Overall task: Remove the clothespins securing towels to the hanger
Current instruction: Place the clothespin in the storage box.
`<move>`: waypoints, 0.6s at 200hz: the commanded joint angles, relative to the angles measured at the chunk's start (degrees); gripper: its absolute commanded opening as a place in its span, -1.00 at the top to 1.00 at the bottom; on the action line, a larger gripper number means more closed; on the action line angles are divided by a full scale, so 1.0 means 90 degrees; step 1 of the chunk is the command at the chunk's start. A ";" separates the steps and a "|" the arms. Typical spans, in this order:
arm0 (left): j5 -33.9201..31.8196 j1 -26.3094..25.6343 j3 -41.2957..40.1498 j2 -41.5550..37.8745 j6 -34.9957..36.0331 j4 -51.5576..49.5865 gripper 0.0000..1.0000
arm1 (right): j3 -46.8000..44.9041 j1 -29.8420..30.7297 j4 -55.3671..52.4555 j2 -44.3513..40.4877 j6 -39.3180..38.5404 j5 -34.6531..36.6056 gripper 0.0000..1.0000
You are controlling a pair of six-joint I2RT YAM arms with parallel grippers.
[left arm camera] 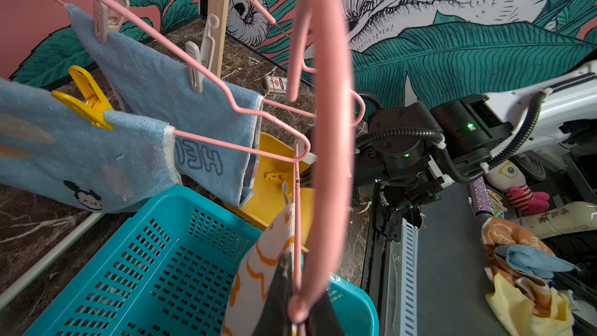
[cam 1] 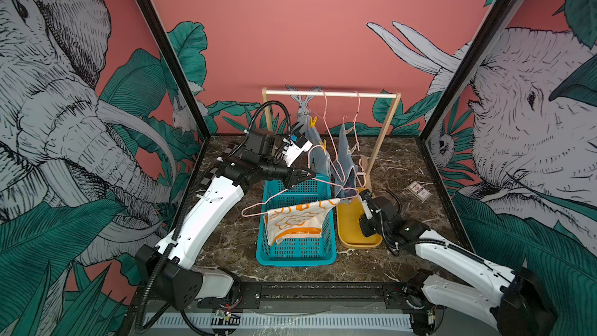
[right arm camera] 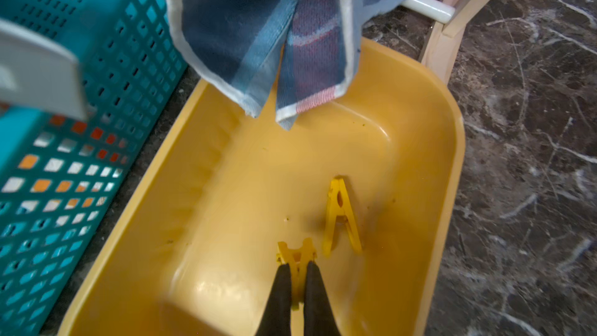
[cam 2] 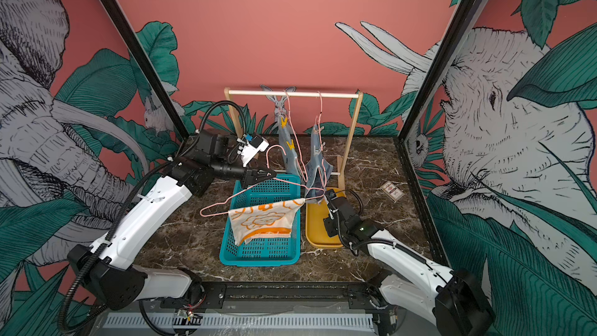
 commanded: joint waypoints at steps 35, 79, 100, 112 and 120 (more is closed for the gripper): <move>0.0174 0.0011 -0.0005 -0.0205 0.0060 -0.0067 1.00 | -0.0055 -0.0338 0.1416 0.0716 0.0142 -0.0464 1.00; 0.0176 0.0015 0.0006 -0.0202 0.0063 -0.0067 1.00 | -0.0204 -0.0437 0.1587 0.0770 0.0137 -0.0571 0.74; 0.0174 0.0016 0.0008 -0.0193 0.0059 -0.0053 1.00 | -0.0262 -0.0482 0.1554 0.0728 0.0142 -0.0536 0.51; 0.0168 0.0010 0.0006 -0.0193 0.0061 -0.0053 1.00 | -0.0301 -0.0506 0.1545 0.0702 0.0143 -0.0517 0.43; 0.0176 0.0010 -0.0012 -0.0202 0.0076 -0.0057 1.00 | -0.0321 -0.0525 0.1543 0.0692 0.0145 -0.0517 0.37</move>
